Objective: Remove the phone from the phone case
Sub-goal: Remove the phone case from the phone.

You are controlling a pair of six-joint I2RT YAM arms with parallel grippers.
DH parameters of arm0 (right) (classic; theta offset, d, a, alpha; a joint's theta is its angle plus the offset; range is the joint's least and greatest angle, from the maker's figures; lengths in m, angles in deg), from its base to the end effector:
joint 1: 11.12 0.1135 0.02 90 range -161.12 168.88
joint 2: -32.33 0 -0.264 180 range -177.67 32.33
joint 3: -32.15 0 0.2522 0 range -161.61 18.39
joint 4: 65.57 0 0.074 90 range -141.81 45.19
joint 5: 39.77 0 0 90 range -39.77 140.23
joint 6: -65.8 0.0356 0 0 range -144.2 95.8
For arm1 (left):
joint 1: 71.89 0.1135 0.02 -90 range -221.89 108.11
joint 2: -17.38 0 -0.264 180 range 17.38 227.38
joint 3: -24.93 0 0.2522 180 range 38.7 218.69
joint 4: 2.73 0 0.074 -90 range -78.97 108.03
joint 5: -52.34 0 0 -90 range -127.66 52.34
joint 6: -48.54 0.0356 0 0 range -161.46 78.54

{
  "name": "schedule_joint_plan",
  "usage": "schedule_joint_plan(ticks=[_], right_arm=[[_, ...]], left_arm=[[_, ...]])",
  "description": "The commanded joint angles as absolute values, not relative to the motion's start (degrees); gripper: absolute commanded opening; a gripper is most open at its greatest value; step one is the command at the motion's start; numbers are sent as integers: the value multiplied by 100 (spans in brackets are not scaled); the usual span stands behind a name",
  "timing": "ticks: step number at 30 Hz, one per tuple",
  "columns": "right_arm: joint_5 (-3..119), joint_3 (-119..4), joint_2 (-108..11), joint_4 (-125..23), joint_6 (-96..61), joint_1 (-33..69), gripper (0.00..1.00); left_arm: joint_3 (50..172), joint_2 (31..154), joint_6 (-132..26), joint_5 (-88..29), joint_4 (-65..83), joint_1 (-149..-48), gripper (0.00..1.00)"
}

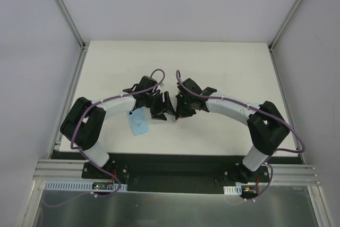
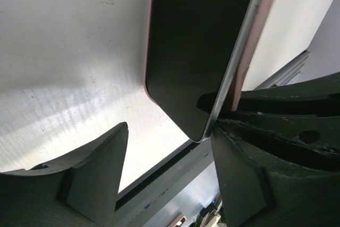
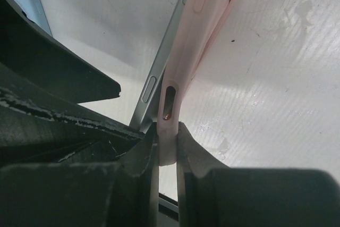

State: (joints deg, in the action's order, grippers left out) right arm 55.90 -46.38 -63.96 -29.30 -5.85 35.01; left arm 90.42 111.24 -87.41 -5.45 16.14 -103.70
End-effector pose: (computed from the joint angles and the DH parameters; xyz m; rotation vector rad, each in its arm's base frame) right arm 0.2424 0.2572 0.2104 -0.6662 2.5195 0.5604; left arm 0.2707 -0.1903 0.1806 -0.0287 2.6451 -1.2367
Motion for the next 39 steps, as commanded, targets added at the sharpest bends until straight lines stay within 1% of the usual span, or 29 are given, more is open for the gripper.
schedule_joint_plan(ticks=[1, 3, 4, 6, 7, 10, 11, 15, 17, 18, 21, 22, 28, 32, 39], right_arm=[[6218, -4516, -6514, -3414, -627, 3608, 1], [6218, -4480, -6487, -3396, -645, 3608, 1], [6245, -4463, -6470, -3388, -662, 3608, 1], [6254, -4402, -6426, -3396, -662, 3617, 1], [6262, -4393, -6417, -3396, -671, 3608, 1], [6271, -4349, -6338, -3379, -697, 3608, 1], [6280, -4348, -6303, -3353, -706, 3608, 2], [6280, -4296, -6215, -3317, -750, 3608, 1], [6271, -4287, -6162, -3300, -767, 3599, 1], [6280, -4278, -6145, -3300, -785, 3608, 1], [6324, -4278, -6127, -3317, -785, 3599, 1], [6341, -4269, -6118, -3343, -794, 3608, 1], [6473, -4304, -6136, -3458, -697, 3617, 1], [6517, -4348, -6162, -3502, -610, 3608, 1], [6596, -4401, -6232, -3572, -486, 3608, 1]], left_arm=[[9397, 11265, -8435, -979, 1771, -10563, 58], [9477, 11309, -8400, -1067, 1850, -10599, 52], [9538, 11326, -8382, -1189, 1885, -10634, 46], [9678, 11388, -8338, -1313, 2025, -10686, 42], [9723, 11414, -8312, -1453, 2052, -10739, 37], [9950, 11546, -8250, -1761, 2342, -10879, 34], [10004, 11581, -8215, -2023, 2447, -10906, 29], [10329, 11731, -8180, -2692, 2931, -11082, 25], [10426, 11766, -8154, -3026, 3194, -11196, 22], [10470, 11810, -8153, -3297, 3317, -11222, 19], [10628, 11915, -8136, -3632, 3599, -11293, 16], [10646, 11942, -8136, -3721, 3660, -11302, 13], [10874, 12021, -8118, -4712, 4451, -11390, 12], [10962, 12012, -8127, -5189, 4838, -11434, 14], [11120, 12231, -8320, -5181, 4830, -11513, 15]])
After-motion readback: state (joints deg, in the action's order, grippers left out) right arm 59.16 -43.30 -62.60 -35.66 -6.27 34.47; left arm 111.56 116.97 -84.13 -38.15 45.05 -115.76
